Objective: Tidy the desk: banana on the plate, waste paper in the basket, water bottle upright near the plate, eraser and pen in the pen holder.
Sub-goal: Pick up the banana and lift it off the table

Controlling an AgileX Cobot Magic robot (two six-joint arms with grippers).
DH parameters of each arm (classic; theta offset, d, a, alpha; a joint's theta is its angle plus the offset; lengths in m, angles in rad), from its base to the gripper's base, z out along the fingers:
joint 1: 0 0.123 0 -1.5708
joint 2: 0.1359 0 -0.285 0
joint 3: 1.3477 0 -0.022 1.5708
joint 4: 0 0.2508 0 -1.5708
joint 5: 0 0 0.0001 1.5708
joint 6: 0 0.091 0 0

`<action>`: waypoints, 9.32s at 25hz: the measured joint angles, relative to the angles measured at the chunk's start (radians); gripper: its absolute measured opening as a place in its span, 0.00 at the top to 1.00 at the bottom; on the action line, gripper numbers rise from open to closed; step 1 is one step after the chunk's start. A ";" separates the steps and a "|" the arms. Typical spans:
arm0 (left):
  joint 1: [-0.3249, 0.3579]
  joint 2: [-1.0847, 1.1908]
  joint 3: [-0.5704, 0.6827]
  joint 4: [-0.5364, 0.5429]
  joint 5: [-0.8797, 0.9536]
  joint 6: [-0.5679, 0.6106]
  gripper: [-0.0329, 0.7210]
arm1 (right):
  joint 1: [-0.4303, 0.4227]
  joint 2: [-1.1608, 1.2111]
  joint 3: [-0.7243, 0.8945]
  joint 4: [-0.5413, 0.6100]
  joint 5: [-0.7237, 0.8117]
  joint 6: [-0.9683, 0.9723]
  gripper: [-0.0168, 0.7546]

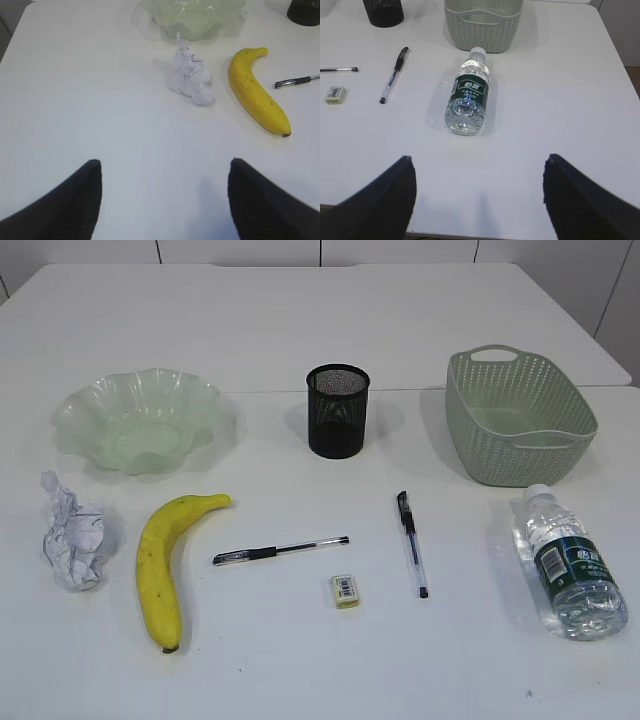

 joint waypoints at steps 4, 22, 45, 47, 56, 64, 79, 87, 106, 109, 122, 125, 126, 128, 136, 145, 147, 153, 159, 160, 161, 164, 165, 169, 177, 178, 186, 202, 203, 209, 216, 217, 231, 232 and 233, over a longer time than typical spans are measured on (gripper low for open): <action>-0.002 0.000 0.000 0.000 0.000 0.000 0.22 | 0.000 0.000 0.000 0.000 0.000 0.000 0.22; 0.000 0.000 0.000 0.000 0.000 0.000 0.23 | 0.000 0.000 0.000 0.000 0.000 0.000 0.22; 0.000 0.000 0.000 -0.010 0.000 0.000 0.23 | 0.000 0.000 0.000 0.000 0.000 -0.001 0.22; 0.000 0.000 0.000 -0.010 0.000 0.000 0.23 | 0.000 0.000 0.000 0.002 0.000 -0.001 0.22; 0.000 0.000 -0.023 -0.010 -0.036 0.000 0.23 | 0.000 0.000 -0.024 0.030 -0.092 0.015 0.22; 0.000 0.128 -0.120 -0.020 -0.035 0.000 0.23 | 0.000 0.134 -0.106 0.067 -0.171 0.033 0.22; -0.002 0.531 -0.281 -0.190 -0.131 0.000 0.23 | 0.000 0.632 -0.311 0.170 -0.214 0.033 0.22; -0.004 0.739 -0.321 -0.310 -0.135 -0.002 0.23 | 0.000 0.689 -0.315 0.176 -0.218 0.033 0.22; -0.344 1.313 -0.606 -0.104 -0.233 -0.305 0.24 | 0.000 0.742 -0.315 0.204 -0.220 0.038 0.22; -0.421 1.394 -0.606 -0.055 -0.303 -0.404 0.24 | 0.000 0.744 -0.315 0.206 -0.220 0.038 0.22; -0.504 1.700 -0.618 0.067 -0.407 -0.634 0.24 | 0.000 0.799 -0.315 0.208 -0.212 0.042 0.22; -0.504 1.734 -0.627 0.083 -0.407 -0.656 0.24 | 0.000 0.807 -0.315 0.210 -0.212 0.042 0.22; -0.504 1.745 -0.629 0.095 -0.409 -0.670 0.24 | 0.000 0.809 -0.315 0.210 -0.212 0.042 0.22; -0.504 1.763 -0.629 0.127 -0.412 -0.706 0.24 | 0.000 0.813 -0.315 0.210 -0.212 0.042 0.22; -0.504 1.822 -0.629 0.158 -0.441 -0.768 0.24 | 0.000 0.815 -0.315 0.210 -0.212 0.042 0.22; -0.504 1.875 -0.629 0.206 -0.448 -0.786 0.24 | 0.000 0.815 -0.315 0.210 -0.212 0.042 0.22; -0.504 1.881 -0.629 0.227 -0.448 -0.792 0.24 | 0.000 0.815 -0.315 0.210 -0.212 0.042 0.22; -0.502 1.881 -0.629 0.277 -0.448 -0.812 0.24 | 0.000 0.815 -0.315 0.210 -0.212 0.043 0.22; -0.502 1.881 -0.629 0.282 -0.451 -0.820 0.24 | 0.000 0.815 -0.315 0.210 -0.212 0.043 0.22; -0.500 1.883 -0.629 0.282 -0.452 -0.826 0.24 | 0.000 0.815 -0.315 0.210 -0.212 0.043 0.22; -0.499 1.883 -0.629 0.283 -0.453 -0.833 0.24 | 0.000 0.815 -0.315 0.210 -0.212 0.043 0.22; -0.489 1.898 -0.629 0.283 -0.456 -0.839 0.24 | 0.000 0.815 -0.315 0.210 -0.212 0.043 0.22; -0.486 1.900 -0.629 0.283 -0.456 -0.842 0.24 | 0.000 0.815 -0.315 0.210 -0.212 0.043 0.22; -0.478 1.902 -0.629 0.292 -0.464 -0.842 0.24 | 0.000 0.815 -0.315 0.210 -0.212 0.043 0.22; -0.478 1.927 -0.630 0.306 -0.488 -0.844 0.24 | 0.000 0.815 -0.315 0.210 -0.212 0.043 0.22; -0.478 1.931 -0.630 0.306 -0.490 -0.844 0.24 | 0.000 0.815 -0.315 0.210 -0.212 0.043 0.22; -0.478 1.958 -0.630 0.309 -0.519 -0.844 0.24 | 0.000 0.815 -0.315 0.210 -0.212 0.044 0.22; -0.478 1.968 -0.631 0.310 -0.529 -0.844 0.40 | 0.000 0.815 -0.315 0.210 -0.212 0.044 0.22; -0.478 1.968 -0.631 0.310 -0.529 -0.844 0.41 | 0.000 0.815 -0.315 0.210 -0.212 0.044 0.22; -0.478 1.968 -0.631 0.312 -0.517 -0.844 0.58 | 0.000 0.815 -0.315 0.210 -0.212 0.044 0.22; -0.478 1.968 -0.633 0.312 -0.508 -0.844 0.63 | 0.000 0.815 -0.315 0.210 -0.212 0.044 0.22; -0.478 1.968 -0.633 0.312 -0.507 -0.844 0.63 | 0.000 0.815 -0.315 0.210 -0.212 0.044 0.22; -0.478 1.866 -0.635 0.312 -0.442 -0.844 0.63 | 0.000 0.815 -0.315 0.210 -0.212 0.044 0.22; -0.478 1.855 -0.637 0.312 -0.431 -0.844 0.63 | 0.000 0.815 -0.315 0.210 -0.212 0.044 0.22; -0.478 1.846 -0.641 0.312 -0.418 -0.844 0.63 | 0.000 0.815 -0.315 0.210 -0.212 0.044 0.22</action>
